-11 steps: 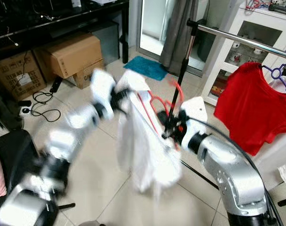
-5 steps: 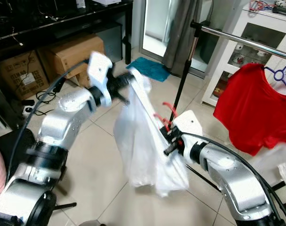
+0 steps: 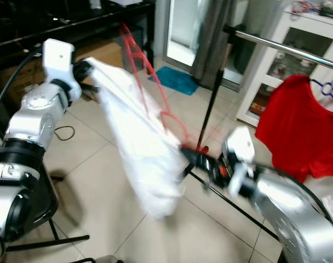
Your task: Hang hanger
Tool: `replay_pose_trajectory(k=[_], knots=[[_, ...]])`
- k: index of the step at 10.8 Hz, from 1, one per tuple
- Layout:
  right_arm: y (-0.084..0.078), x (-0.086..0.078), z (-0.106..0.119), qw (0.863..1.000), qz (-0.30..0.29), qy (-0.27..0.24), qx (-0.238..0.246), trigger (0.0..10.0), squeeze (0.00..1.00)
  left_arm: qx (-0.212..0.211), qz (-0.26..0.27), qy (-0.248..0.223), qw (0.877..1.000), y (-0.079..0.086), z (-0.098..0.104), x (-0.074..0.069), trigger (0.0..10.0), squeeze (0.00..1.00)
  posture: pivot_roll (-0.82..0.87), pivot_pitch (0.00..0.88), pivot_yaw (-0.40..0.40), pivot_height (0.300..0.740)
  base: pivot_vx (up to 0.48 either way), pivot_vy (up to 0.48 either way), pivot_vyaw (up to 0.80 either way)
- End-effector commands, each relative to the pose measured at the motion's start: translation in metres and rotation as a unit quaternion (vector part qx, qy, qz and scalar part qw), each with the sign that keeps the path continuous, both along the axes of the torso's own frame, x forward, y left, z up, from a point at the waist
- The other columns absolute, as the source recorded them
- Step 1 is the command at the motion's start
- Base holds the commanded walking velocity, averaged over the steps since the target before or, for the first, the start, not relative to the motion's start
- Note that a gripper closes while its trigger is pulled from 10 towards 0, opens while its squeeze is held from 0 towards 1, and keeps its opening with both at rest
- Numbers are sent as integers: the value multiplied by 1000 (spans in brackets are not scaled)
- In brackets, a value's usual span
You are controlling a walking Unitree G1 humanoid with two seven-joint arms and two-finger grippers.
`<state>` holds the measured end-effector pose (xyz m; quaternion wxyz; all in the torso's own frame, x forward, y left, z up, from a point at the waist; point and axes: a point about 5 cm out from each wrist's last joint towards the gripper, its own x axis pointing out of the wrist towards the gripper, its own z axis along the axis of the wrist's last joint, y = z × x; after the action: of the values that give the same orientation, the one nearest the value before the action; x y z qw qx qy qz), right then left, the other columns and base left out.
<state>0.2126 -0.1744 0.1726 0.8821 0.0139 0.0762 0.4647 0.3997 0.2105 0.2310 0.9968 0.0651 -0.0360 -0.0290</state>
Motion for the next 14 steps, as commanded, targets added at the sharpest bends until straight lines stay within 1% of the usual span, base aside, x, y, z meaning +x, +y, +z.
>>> replay_pose_trajectory(k=[1,2,3,4,5,6,7,8,9,10,11,12,13,14], knots=[[3,-7,8,999,36,-9,9,10000,0,-9,17,-18,1000,4,9,2,0,0,35,0,-18,740,0,0,0],[7,-7,9,999,33,-14,19,10000,0,-4,-7,-4,1000,-5,0,3,0,0,33,0,-15,740,0,0,0],[12,8,11,998,-28,-30,41,10000,0,-4,-82,11,997,-34,-14,1,0,0,31,0,-12,740,0,0,0],[14,13,12,997,-48,-29,52,10000,0,-6,-110,14,994,-45,-18,-1,0,0,31,0,-12,740,0,0,0],[20,23,16,992,-85,-35,88,10000,0,-29,-162,16,986,-69,-26,-7,0,0,26,0,-1,740,0,0,0],[26,26,21,987,-99,-38,117,10000,0,-42,-188,14,981,-83,-33,-13,0,0,26,0,1,740,0,0,0],[28,25,21,986,-104,-37,126,10000,0,-80,-180,11,980,-87,-37,-15,0,0,28,0,-2,740,0,0,0],[28,24,20,986,-107,-34,127,10000,0,-112,-172,4,979,-87,-36,-15,0,0,28,0,-3,740,0,0,0],[28,24,18,986,-112,-29,124,10000,0,-133,-163,-2,978,-86,-32,-14,0,0,30,0,-5,740,0,0,0],[26,25,14,986,-126,-21,112,10000,0,-136,-155,-6,978,-81,-27,-12,0,0,30,0,-5,740,0,0,0],[19,29,6,984,-160,-6,76,10000,0,-135,-155,-8,979,-79,-25,-12,0,0,29,0,-6,740,0,0,0],[9,36,-6,978,-208,10,30,10000,0,-136,-161,-9,977,-80,-23,-12,0,0,27,0,-6,740,0,0,0],[5,38,-9,974,-223,14,21,10000,420,-140,-170,-10,975,-83,-20,-12,0,0,26,0,-8,740,0,0,0],[9,38,-12,977,-213,19,14,10000,1000,-142,-188,-14,972,-88,-16,-11,0,0,24,0,-8,740,0,0,0]])
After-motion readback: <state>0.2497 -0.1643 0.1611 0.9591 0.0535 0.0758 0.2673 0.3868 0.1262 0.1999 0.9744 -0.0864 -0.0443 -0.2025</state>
